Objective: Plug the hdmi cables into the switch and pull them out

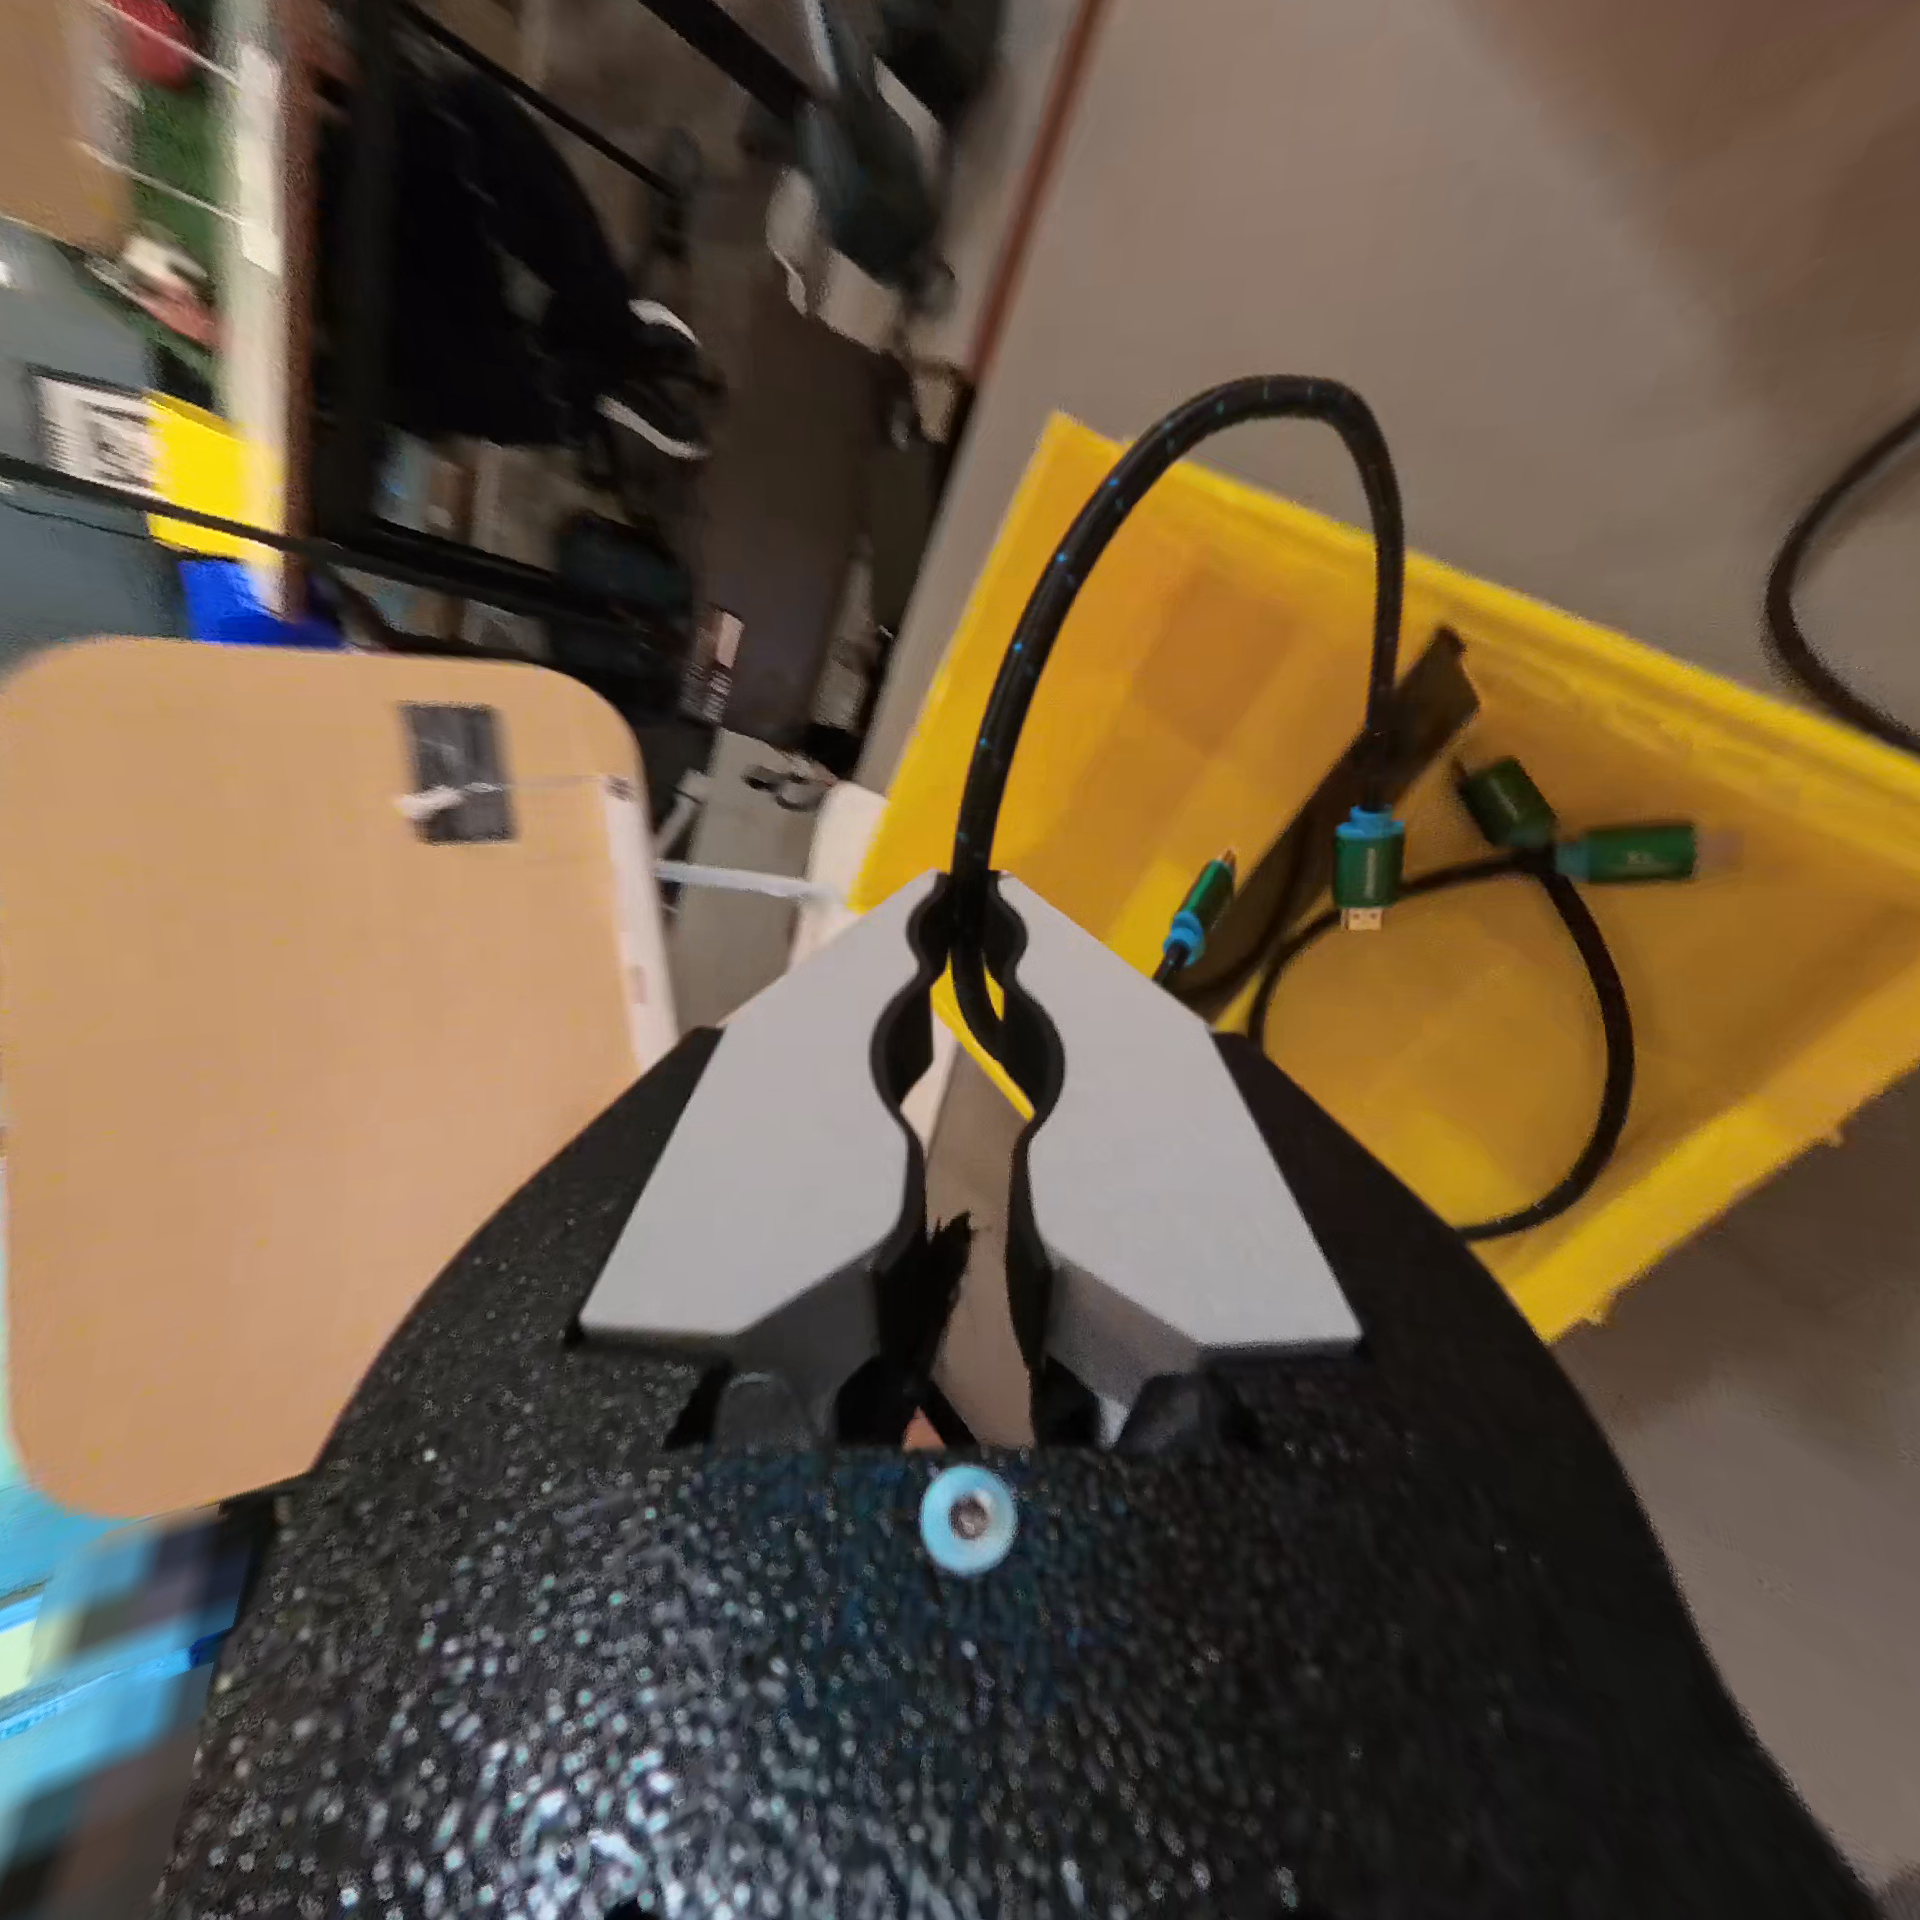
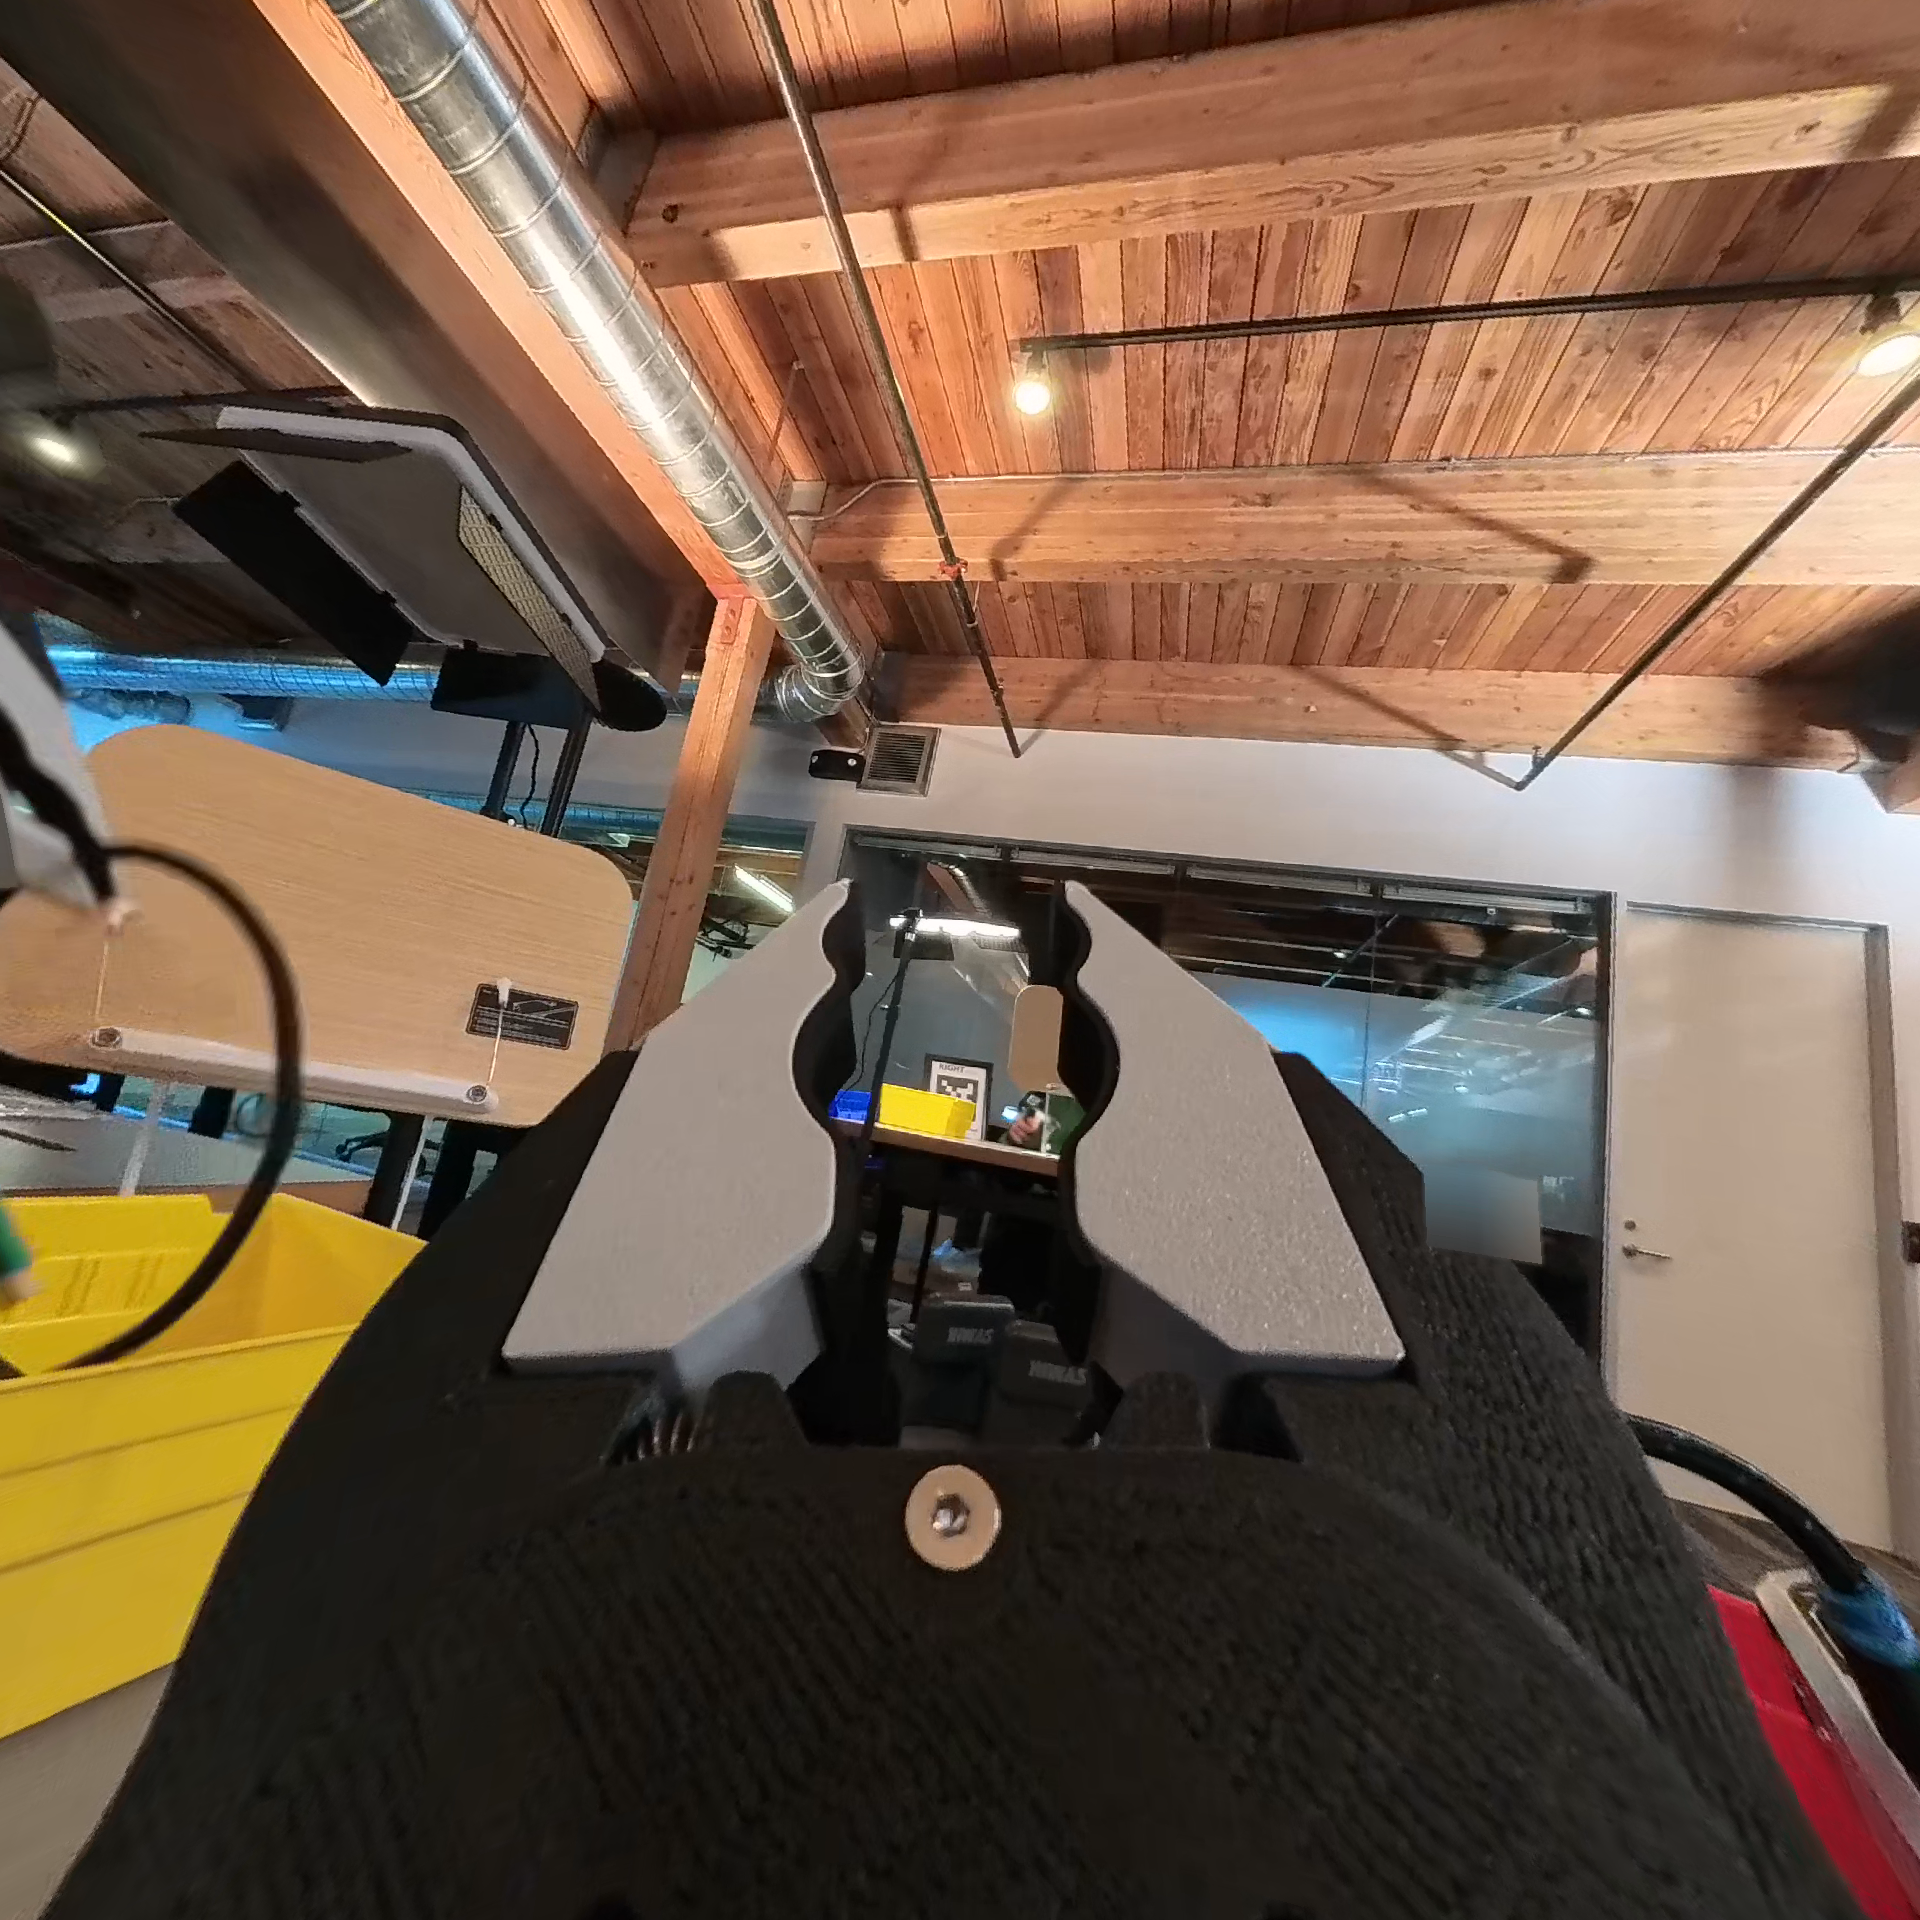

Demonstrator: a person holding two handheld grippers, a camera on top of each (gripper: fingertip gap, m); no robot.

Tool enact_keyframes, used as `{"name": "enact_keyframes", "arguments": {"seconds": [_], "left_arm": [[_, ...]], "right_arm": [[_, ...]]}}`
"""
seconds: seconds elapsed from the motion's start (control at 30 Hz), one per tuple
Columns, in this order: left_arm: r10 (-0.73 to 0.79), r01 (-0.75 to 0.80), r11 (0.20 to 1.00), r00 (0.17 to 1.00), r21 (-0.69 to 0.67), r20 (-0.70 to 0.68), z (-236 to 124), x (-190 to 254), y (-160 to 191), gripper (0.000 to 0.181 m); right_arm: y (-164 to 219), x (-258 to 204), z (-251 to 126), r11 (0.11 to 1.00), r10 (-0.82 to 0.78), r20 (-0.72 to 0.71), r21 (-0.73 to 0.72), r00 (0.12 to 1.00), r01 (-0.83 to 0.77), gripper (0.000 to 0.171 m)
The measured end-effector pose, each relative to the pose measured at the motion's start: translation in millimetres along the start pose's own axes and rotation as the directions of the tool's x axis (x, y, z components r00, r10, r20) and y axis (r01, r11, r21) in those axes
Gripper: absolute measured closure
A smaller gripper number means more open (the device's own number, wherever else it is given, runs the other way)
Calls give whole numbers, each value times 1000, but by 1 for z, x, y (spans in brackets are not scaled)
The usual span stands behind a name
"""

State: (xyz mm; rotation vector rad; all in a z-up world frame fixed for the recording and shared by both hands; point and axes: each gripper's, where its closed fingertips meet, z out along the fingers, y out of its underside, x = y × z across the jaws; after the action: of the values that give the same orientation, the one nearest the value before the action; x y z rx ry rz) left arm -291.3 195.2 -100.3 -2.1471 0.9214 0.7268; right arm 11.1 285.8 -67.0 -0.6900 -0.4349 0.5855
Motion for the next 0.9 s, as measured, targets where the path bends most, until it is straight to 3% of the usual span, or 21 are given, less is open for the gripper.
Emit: {"name": "enact_keyframes", "arguments": {"seconds": [0.17, 0.27, 0.4, 0.77, 0.9], "left_arm": [[-48, 7, 969, 986, 247, 160, -57, -16, -77, 179], [-51, 44, 941, 999, 335, 13, -60, 22, -120, 178], [1, 37, 973, 986, 228, -165, -22, 72, -136, 178], [-134, 111, 989, 953, -97, -272, 140, 95, -120, 174], [-229, 218, 973, 915, -71, -332, 160, 98, -131, 161]], "right_arm": [[3, 4, 0, 1000, 14, -13, -7, 1000, -15, 137], [2, 10, -2, 1000, 29, -35, -3, 999, -29, 137], [6, 23, -3, 997, 73, -72, -10, 995, -74, 137], [3, 16, -3, 999, 42, -44, -2, 998, -42, 137], [4, 10, -2, 1000, 23, -24, -6, 999, -23, 138]]}}
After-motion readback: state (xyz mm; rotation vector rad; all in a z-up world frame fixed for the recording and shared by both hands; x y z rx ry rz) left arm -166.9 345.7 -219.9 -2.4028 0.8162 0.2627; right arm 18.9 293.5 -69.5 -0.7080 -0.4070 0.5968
